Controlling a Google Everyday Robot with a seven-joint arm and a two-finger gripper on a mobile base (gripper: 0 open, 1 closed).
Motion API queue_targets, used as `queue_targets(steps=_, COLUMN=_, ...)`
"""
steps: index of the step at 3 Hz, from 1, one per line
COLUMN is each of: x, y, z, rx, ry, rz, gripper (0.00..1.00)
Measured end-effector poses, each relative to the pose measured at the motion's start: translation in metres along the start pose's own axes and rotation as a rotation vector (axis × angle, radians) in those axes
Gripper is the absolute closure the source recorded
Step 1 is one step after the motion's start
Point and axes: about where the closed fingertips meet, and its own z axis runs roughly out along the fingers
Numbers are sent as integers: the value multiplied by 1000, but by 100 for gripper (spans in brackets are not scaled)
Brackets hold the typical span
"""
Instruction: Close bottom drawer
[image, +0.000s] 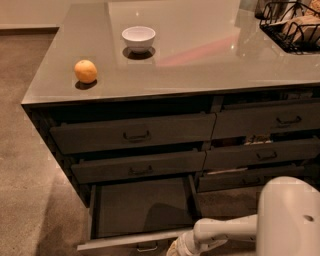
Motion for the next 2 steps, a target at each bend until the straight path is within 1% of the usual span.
queue_targets(steps=1, x=15, y=-25, z=20, rx=102, ry=41, rz=31, gripper=100)
queue_targets(steps=2, x=32, y=-52, z=33, rx=193, ry=46, rz=58, gripper=100)
